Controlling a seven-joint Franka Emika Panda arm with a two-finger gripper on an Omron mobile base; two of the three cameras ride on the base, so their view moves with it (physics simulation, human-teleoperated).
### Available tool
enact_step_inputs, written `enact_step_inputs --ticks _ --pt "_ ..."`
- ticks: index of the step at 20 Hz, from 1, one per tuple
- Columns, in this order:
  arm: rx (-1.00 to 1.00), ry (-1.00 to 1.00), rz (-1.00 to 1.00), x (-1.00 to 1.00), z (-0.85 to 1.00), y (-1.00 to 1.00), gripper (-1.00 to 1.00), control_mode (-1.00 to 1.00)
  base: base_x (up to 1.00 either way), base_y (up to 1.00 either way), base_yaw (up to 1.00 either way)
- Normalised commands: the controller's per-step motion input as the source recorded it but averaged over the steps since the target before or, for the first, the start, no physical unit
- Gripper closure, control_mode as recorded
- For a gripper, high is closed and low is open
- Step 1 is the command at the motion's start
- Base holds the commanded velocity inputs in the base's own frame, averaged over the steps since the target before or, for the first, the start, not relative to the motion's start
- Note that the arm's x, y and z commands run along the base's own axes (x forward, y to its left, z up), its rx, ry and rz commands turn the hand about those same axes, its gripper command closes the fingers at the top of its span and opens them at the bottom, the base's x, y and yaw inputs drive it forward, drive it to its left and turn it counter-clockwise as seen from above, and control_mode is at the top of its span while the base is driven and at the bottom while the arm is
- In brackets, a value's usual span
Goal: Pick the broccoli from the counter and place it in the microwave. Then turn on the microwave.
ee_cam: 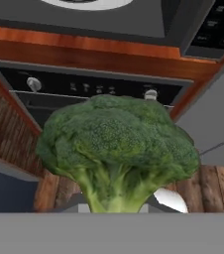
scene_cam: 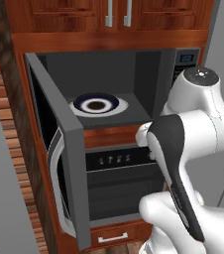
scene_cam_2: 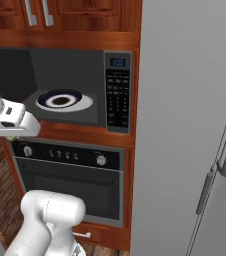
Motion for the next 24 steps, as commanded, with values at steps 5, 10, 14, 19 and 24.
enact_step_inputs --ticks 5,10,14,19,24 --pt "-0.04 -0.08 0.11 0.51 0.13 0.15 1.00 -1.00 0.00 0.00 0.00" --pt "0.00 -0.02 0.06 0.67 0.09 0.02 1.00 -1.00 0.00 0.00 0.00" --pt "0.00 0.00 0.02 0.64 0.01 0.27 1.00 -1.00 0.00 0.00 0.00" --pt "0.00 0.00 0.00 0.48 0.00 0.28 1.00 -1.00 0.00 0.00 0.00" --pt "0.00 0.00 0.00 0.55 -0.04 0.10 1.00 -1.00 0.00 0.00 0.00"
